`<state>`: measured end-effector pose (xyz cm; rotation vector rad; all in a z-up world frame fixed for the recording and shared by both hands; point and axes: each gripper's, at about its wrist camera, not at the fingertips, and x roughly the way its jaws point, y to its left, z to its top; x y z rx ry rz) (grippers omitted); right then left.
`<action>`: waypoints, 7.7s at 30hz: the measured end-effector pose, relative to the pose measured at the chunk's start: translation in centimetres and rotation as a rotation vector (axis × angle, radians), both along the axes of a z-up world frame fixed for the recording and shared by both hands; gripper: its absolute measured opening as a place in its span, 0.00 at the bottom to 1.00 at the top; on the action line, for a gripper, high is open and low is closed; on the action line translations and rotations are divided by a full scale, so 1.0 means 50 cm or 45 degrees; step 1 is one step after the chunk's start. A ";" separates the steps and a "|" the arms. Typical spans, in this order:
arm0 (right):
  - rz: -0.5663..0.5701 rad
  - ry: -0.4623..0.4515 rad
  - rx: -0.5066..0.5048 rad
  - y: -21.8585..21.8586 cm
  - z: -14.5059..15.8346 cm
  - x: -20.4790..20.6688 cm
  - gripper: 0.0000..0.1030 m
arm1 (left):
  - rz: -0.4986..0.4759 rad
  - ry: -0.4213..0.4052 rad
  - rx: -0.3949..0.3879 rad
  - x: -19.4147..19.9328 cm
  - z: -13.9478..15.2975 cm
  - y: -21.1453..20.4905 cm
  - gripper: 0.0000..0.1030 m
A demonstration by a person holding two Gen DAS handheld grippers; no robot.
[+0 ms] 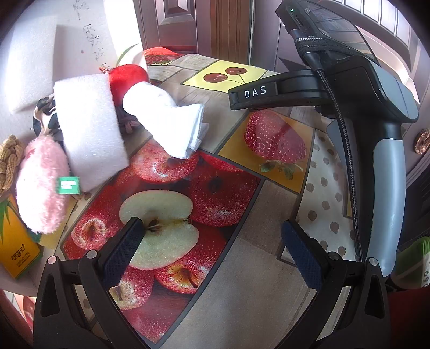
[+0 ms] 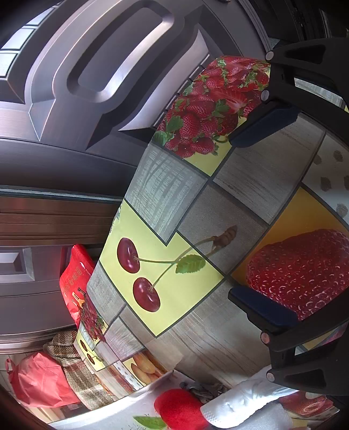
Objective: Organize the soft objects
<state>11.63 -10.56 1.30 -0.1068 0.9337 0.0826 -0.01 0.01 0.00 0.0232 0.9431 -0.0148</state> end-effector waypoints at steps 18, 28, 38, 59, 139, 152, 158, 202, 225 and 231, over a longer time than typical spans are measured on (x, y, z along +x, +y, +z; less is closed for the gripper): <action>0.000 0.000 0.000 0.000 0.000 0.000 1.00 | 0.000 0.000 0.000 -0.001 0.016 0.001 0.99; 0.000 0.000 0.000 0.000 0.000 0.000 1.00 | 0.000 0.000 0.000 0.000 0.000 0.003 0.99; 0.000 0.000 0.000 0.000 0.000 0.000 1.00 | 0.000 0.000 -0.001 0.000 0.000 0.003 0.99; 0.000 0.000 0.000 0.000 0.000 0.000 1.00 | 0.000 0.000 0.000 0.000 0.000 0.003 0.99; 1.106 -0.351 0.415 0.034 0.103 -0.190 1.00 | 0.429 -0.163 -0.049 -0.354 0.031 0.147 1.00; 1.265 -0.210 0.211 0.130 0.058 -0.213 0.73 | 0.350 -0.054 -0.084 -0.327 0.010 0.135 0.68; 1.253 -0.222 0.341 0.094 0.081 -0.207 0.50 | 0.334 -0.122 -0.084 -0.343 0.024 0.136 0.57; 1.398 -0.501 0.654 0.209 0.111 -0.357 0.50 | 1.117 -0.801 0.250 -0.459 0.107 0.430 0.58; 1.470 -0.487 0.677 0.424 0.093 -0.463 0.50 | 1.197 -0.815 0.139 -0.439 0.104 0.540 0.58; 1.293 -0.504 0.683 0.415 0.097 -0.374 0.50 | 1.141 -0.786 0.223 -0.412 0.105 0.525 0.58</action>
